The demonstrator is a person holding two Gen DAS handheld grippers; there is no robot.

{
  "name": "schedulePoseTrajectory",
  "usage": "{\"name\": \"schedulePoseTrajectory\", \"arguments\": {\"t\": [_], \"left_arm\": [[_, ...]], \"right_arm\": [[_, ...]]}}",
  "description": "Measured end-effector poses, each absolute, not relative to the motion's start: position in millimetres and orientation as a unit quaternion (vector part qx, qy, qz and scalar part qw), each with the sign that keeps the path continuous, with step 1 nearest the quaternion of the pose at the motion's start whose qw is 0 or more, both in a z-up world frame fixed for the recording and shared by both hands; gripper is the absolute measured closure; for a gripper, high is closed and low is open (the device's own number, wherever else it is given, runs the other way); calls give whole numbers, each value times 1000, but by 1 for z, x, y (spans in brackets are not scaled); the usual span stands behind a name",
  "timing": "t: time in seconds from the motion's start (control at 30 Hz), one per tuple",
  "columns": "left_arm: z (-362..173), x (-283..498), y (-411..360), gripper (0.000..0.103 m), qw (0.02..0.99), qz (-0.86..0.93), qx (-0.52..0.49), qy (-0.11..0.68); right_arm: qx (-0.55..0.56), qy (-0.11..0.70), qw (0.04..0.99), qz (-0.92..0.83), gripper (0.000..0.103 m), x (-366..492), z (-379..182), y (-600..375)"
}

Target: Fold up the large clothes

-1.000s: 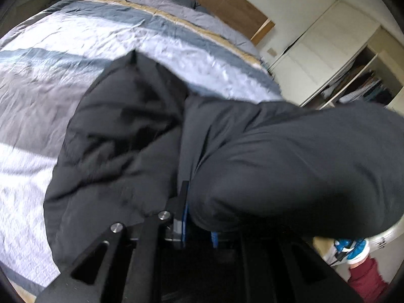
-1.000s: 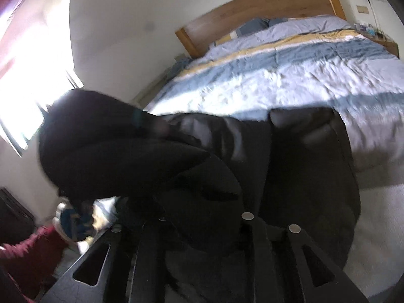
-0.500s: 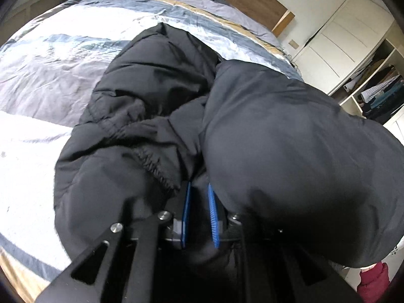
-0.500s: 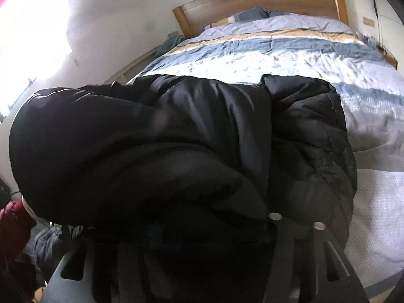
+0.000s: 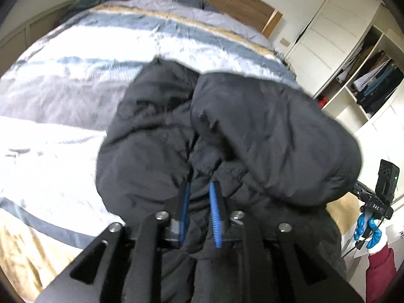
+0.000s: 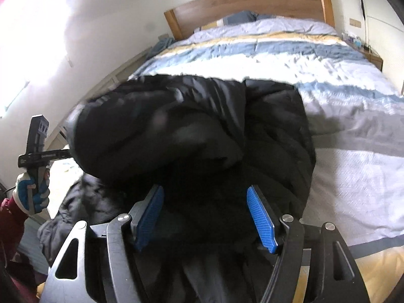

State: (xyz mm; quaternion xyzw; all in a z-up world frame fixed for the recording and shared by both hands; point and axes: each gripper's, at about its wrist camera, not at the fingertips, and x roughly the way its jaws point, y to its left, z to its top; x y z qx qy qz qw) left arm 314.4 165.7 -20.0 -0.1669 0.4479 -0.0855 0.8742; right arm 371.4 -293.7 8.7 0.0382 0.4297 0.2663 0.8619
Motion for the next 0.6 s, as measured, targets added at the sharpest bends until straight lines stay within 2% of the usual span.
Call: {"name": "schedulePoseTrajectory", "arguments": {"t": [0.1, 0.33, 0.6], "left_arm": [[4, 322, 169, 69, 884, -89, -178, 423], [37, 379, 143, 67, 894, -113, -171, 399], [14, 436, 98, 67, 886, -137, -163, 412]], "right_arm": [[39, 406, 871, 275, 35, 379, 36, -285], [31, 366, 875, 316, 34, 422, 73, -228], [7, 385, 858, 340, 34, 452, 53, -185]]}}
